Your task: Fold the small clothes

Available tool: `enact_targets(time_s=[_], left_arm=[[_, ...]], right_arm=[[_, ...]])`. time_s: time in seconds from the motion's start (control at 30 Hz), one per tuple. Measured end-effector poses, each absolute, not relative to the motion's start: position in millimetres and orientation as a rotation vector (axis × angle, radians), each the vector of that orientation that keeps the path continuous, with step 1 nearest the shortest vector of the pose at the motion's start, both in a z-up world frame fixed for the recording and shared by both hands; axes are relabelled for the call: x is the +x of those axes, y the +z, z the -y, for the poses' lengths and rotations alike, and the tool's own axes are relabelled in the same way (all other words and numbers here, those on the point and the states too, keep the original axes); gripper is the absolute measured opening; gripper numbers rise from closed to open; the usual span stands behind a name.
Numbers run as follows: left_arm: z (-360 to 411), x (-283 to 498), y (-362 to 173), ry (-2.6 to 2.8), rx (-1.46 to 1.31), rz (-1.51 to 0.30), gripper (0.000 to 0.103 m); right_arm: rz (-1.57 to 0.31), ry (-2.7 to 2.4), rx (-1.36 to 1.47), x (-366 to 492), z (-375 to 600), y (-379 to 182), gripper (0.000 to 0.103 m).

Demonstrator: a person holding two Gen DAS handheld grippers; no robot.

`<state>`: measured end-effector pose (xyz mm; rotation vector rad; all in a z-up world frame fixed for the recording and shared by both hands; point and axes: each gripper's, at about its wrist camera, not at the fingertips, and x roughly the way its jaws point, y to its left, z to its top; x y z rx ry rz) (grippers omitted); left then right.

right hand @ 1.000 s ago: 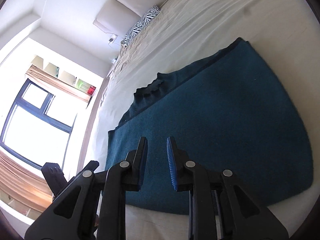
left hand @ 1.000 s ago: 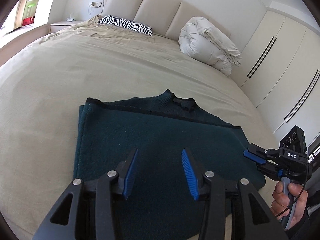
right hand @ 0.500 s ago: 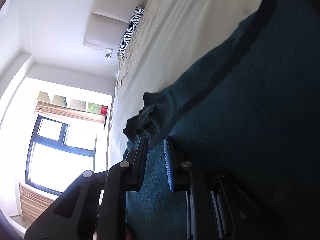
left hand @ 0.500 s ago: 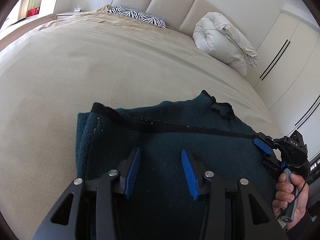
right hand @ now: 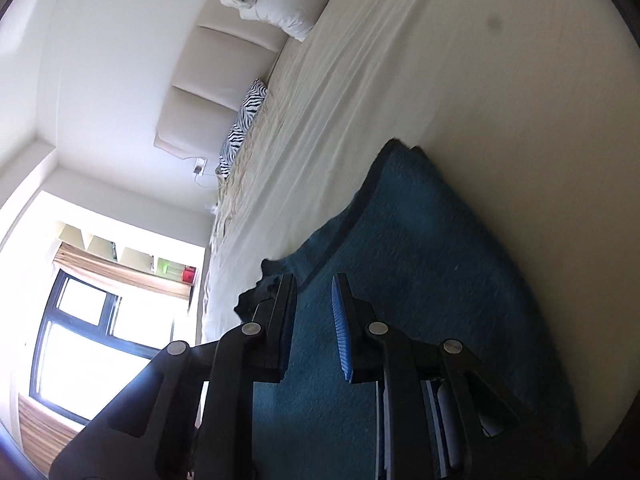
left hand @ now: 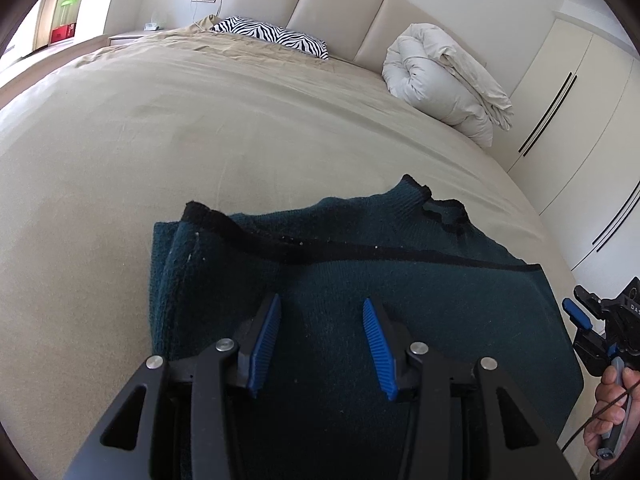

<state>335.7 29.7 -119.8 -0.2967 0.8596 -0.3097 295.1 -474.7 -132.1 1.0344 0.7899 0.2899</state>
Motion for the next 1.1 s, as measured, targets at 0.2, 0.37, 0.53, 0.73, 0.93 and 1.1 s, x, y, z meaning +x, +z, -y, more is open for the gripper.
enact_targets(time_s=[0.2, 0.37, 0.53, 0.73, 0.93, 1.1], left_arm=[[-24.4, 334.7, -119.3, -0.295, -0.267, -0.859, 0.047], [-22.1, 333.6, -119.1, -0.291, -0.254, -0.858, 0.047], [-20.5, 334.1, -118.8, -0.289, -0.25, -0.856, 0.047], [-18.8, 333.8, -119.3, -0.282, -0.238, -0.854, 0.047], [-14.7, 315.0, -95.5, -0.231, -0.254, -0.893, 0.047], [23.0, 253.0, -67.7, -0.399, -0.298, -0.865, 0.054]], right_arm=[[-1.046, 0.554, 0.909, 270.1, 341.3, -157.8, 0.018], [-1.077, 0.562, 0.871, 263.9, 334.6, -174.8, 0.017], [-0.917, 0.369, 1.053, 251.1, 434.9, -181.7, 0.017], [-0.752, 0.108, 1.063, 227.8, 521.9, -169.3, 0.017], [-0.741, 0.116, 0.881, 213.5, 489.6, -120.7, 0.035], [-0.723, 0.319, 0.864, 228.5, 420.3, -101.8, 0.074]])
